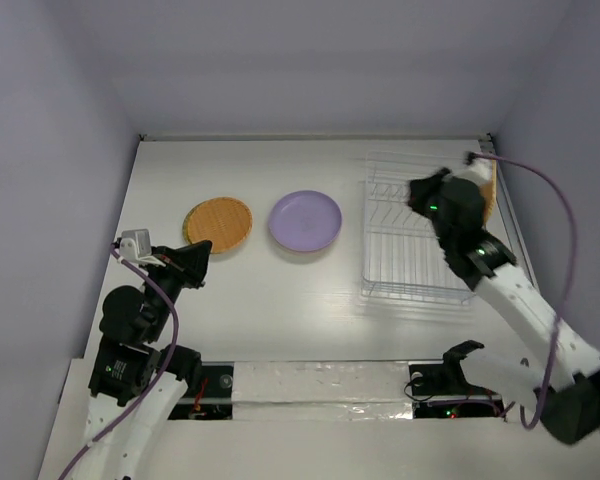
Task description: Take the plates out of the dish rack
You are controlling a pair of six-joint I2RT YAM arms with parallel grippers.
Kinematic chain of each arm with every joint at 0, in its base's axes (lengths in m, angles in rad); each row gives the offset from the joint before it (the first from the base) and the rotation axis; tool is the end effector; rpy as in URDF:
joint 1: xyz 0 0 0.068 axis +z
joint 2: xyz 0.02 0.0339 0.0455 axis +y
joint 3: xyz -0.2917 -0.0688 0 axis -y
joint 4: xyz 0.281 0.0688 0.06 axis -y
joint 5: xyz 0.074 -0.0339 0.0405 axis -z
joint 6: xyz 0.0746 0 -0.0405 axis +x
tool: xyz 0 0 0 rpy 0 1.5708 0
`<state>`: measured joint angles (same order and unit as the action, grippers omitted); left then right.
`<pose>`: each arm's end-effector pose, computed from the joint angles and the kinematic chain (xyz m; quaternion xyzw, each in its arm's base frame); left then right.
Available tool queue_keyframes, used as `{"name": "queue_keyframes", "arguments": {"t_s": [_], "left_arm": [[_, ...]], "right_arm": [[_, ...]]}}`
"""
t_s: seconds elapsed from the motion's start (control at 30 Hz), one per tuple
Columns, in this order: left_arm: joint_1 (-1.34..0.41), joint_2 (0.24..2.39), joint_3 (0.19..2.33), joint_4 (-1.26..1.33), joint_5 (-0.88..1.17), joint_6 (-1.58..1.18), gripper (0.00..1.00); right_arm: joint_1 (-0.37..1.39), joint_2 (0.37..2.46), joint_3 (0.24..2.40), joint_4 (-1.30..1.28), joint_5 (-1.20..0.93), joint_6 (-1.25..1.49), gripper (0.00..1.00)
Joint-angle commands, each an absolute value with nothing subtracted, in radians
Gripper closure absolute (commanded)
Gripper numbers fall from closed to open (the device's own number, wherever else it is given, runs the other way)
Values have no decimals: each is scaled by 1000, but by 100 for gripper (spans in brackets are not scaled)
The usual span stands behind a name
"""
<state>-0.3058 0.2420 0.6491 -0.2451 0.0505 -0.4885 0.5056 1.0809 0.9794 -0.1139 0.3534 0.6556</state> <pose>0.1110 -0.0390 0.3737 -0.0399 0.6464 -0.3097 0.6961 0.2829 0.1271 0.3713 0.1674 0.7565 0.2241 0.5912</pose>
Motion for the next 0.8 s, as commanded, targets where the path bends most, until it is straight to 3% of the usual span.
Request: {"name": "queue_keyframes", "arguments": {"t_s": [0.0,0.1,0.17,0.27,0.3,0.37,0.4,0.43,0.63,0.77], "left_arm": [[-301,219,666,-212,38,-488,100],[-310,207,667,-213,35,-491,96],[-321,203,666,-210,35,-491,85],[-321,206,666,-209,47,-491,75],[-321,206,666,-209,49,-491,74],[-321,207,666,-209,48,-492,71],[-321,209,666,-210,45,-494,70],[-321,209,666,-212,41,-494,68],[-330,206,666,-212,51,-492,67],[-339,201,666,-209,54,-491,67]], "right_arm": [[335,858,896,-245,469,568,100],[195,801,928,-339,517,500,100],[78,854,969,-373,509,470,97],[-15,917,1003,-399,488,419,81],[-68,951,1009,-393,448,408,70],[-100,986,1031,-402,422,399,58],[-113,1024,1046,-391,429,394,46],[-126,1049,1060,-394,422,388,41],[-190,1276,1189,-428,327,319,38],[-190,1344,1180,-405,253,304,50]]}}
